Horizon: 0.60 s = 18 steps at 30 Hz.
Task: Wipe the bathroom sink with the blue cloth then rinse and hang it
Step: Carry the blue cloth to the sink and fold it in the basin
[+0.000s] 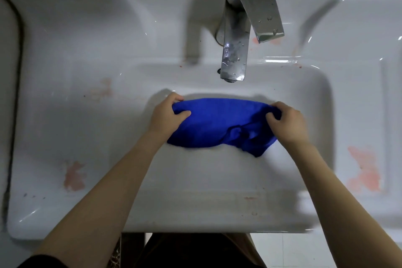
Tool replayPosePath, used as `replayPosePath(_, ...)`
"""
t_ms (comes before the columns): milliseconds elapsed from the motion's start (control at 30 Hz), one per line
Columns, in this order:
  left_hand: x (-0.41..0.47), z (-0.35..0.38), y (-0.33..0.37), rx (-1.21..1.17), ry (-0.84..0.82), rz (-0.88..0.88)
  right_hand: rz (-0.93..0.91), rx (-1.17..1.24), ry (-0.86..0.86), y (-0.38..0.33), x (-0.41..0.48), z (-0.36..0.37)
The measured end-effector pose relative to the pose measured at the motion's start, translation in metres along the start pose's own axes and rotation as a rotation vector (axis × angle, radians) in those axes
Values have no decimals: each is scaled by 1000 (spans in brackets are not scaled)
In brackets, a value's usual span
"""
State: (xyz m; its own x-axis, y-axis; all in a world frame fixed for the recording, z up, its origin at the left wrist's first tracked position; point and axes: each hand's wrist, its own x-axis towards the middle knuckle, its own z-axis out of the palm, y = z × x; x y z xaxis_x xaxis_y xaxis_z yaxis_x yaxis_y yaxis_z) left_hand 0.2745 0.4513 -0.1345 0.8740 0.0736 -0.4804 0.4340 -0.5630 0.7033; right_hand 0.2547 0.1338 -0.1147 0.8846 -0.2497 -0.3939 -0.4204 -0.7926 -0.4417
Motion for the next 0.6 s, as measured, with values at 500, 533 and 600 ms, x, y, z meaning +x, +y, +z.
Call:
replayPosePath(500,-7,-12,-1,-139,94,14,96,331,-106,-1,8,-19)
replayPosePath(533,-3,-12,-2,-69,171,66,34,225,-48,0,13,-19)
replayPosePath(600,2,-10,-1,74,300,181,-107,20,89,-4,17,-12)
